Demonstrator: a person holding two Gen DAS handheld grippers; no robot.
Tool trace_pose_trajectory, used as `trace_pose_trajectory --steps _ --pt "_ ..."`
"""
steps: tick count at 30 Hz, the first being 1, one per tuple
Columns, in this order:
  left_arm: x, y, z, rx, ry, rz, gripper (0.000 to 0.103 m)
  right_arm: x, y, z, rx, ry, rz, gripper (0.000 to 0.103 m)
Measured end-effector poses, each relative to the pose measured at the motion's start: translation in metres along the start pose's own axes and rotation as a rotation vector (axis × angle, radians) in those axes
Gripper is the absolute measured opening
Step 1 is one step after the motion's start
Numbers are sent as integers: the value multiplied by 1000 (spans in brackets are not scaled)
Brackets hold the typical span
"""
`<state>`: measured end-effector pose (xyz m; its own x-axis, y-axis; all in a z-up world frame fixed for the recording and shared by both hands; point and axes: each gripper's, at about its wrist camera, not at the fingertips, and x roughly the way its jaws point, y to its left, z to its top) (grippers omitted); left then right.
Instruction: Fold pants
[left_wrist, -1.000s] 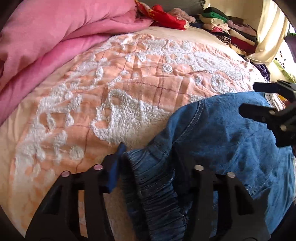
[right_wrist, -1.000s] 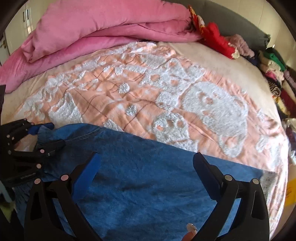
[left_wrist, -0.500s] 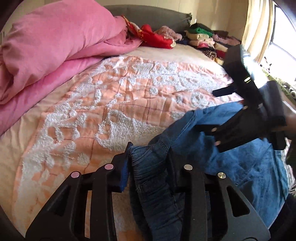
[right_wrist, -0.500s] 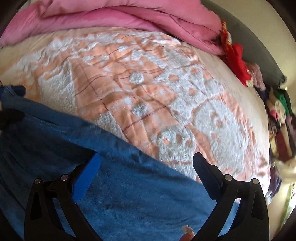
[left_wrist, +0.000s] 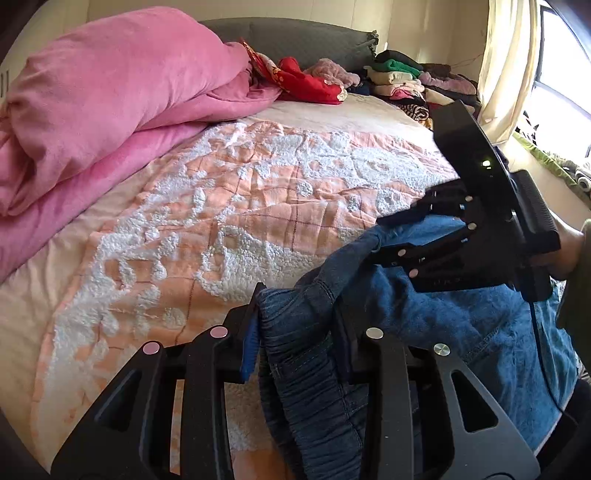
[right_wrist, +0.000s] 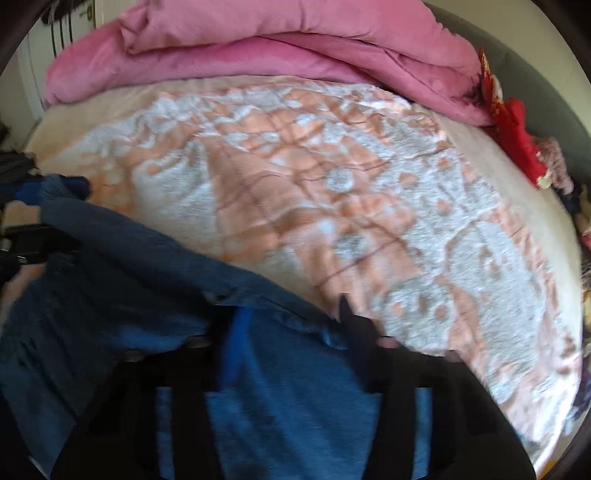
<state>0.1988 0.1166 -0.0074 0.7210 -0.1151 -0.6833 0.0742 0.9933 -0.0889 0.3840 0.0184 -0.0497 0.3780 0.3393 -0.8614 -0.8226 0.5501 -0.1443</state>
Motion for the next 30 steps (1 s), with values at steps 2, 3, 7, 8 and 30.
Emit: trace_pose_trajectory --steps 2,3,7,8,30 --pt "-4 0 0 2 -11 2 25 -9 4 -1 31 -31 -3 26" --pt "-7 0 1 4 -18 8 25 -18 5 -3 48 -54 -11 22" --pt "-18 0 1 5 -36 22 25 -56 7 -15 117 -152 -31 16" --pt "-22 -2 0 3 -40 26 25 -65 8 -18 126 -171 -31 16" --pt "-104 -38 -57 95 -28 28 26 -187 124 -129 179 -324 -16 11"
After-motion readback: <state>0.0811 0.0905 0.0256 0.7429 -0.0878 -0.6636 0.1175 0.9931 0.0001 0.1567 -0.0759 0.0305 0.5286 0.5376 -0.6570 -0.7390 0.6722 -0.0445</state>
